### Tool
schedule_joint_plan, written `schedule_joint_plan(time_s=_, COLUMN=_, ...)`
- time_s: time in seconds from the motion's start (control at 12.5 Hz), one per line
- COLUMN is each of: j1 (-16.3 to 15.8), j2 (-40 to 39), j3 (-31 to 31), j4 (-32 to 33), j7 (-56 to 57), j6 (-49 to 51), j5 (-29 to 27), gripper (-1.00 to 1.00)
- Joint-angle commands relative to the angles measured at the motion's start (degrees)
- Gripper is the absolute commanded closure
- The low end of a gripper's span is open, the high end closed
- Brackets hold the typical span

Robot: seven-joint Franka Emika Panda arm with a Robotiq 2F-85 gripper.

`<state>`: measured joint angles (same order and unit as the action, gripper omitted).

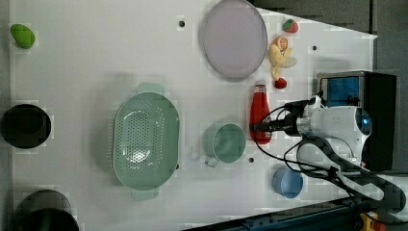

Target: Pick Ketchup from the table and place it in strainer.

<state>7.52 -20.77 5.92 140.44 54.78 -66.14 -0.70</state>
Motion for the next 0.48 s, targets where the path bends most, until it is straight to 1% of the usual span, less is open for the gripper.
schedule_joint_plan(time_s=0.08, j1=-0.09, j2=8.20, j3=-0.04, j4=-1.21, j7=1.88, j6=3.43, j5=0.15, gripper=-0.26)
schedule_joint_plan(time_s=0.24, j1=-0.10, j2=13.94, j3=-0.07, j4=-1.36, j7=1.64, j6=9.64, j5=0.08, gripper=-0.26)
schedule_joint_plan(time_s=0.48, j1=-0.22, j2=23.93, j3=0.73, j4=-2.66, j7=0.25, j6=22.52, j5=0.00, gripper=-0.26)
